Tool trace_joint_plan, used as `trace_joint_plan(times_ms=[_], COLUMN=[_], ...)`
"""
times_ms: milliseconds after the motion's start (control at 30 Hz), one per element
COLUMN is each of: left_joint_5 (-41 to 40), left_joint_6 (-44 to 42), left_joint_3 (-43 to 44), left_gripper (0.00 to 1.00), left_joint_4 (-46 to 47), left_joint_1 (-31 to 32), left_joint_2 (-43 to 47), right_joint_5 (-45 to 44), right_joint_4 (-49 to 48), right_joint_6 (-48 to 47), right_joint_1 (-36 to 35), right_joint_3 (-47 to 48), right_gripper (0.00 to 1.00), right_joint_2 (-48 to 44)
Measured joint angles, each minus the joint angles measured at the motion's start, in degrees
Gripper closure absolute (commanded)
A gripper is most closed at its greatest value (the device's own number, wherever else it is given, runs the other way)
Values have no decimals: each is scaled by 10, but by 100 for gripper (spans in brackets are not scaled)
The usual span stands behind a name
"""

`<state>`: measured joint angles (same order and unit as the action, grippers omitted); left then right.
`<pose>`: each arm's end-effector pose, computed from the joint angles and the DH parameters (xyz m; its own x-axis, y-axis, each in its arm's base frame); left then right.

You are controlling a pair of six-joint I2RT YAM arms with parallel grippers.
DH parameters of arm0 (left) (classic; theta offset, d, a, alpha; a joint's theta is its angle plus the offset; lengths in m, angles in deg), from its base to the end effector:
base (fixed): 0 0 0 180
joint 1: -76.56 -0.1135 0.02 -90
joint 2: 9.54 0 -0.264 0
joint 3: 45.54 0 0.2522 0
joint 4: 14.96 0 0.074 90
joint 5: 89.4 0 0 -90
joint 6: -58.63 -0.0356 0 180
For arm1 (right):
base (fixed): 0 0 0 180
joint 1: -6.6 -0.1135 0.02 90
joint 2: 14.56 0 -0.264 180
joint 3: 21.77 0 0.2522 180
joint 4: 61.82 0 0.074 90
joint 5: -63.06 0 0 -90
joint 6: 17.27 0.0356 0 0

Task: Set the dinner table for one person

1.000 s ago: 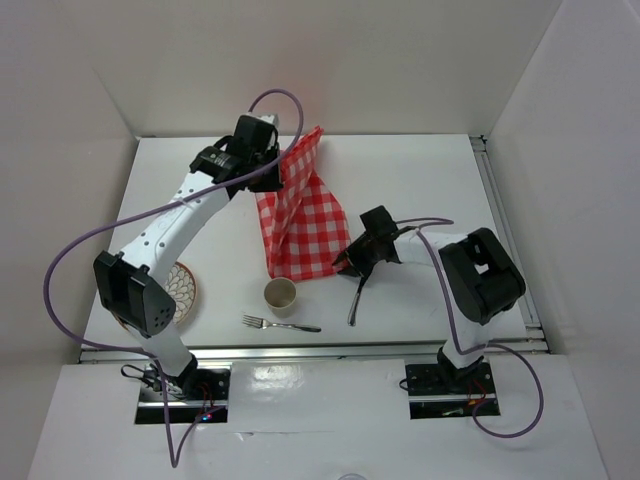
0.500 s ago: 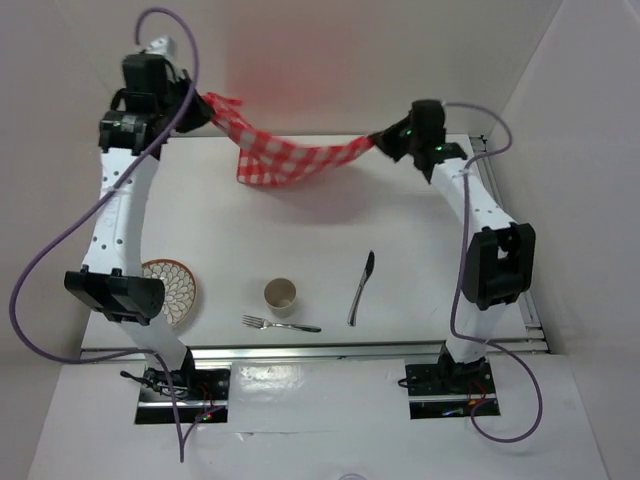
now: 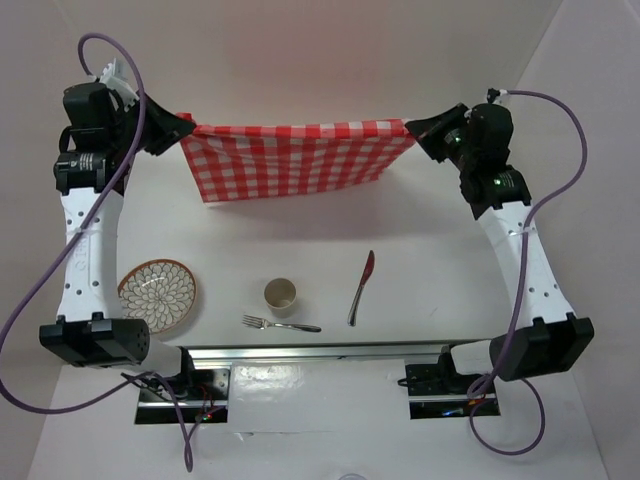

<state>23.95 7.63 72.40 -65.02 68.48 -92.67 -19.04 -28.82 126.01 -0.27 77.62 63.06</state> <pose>0.2974 0.0280 0.4915 -0.3594 -0.6346 -0.6842 0.0300 0.7249 -0.6882 0.3020 0.0413 0.4436 -0.3179 0.7614 -0.5650 0.0041 0.5970 0.8022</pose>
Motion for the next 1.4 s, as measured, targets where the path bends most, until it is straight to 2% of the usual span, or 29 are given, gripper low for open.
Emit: trace_joint_plan(times_ms=[200,433,700,833,1033,1167,1267,1400], left_joint_5=[27,51,91,112,152,185,202,210], left_joint_6=[4,5,19,37,91,121,127,118], left_joint_3=[18,95,237,270,306,310,243,93], left_gripper=[100,100,100,100,100,100,100,100], left_joint_4=[10,35,64,84,133,185,219,252], left_joint_1=[-2,-5,-5,-8,-21,-39,-51,-57], left_joint_2=[15,-26,-204,-278,-338,-338,-299,-219], right_joint_5=[-17,-13,35,52,74,96,112,120], right_joint_4=[24,19,-3,-11,-30,-55,-76,-102], right_joint_6=[-29,-73,-100,-102,-99,-96,-95,-92], right_joint_1=[0,11,34,41,49,50,50,50], right_joint_3=[39,164,362,410,414,412,363,215], right_gripper=[100,100,100,100,100,100,100,100], right_joint_2=[-12,56,255,334,369,364,331,241])
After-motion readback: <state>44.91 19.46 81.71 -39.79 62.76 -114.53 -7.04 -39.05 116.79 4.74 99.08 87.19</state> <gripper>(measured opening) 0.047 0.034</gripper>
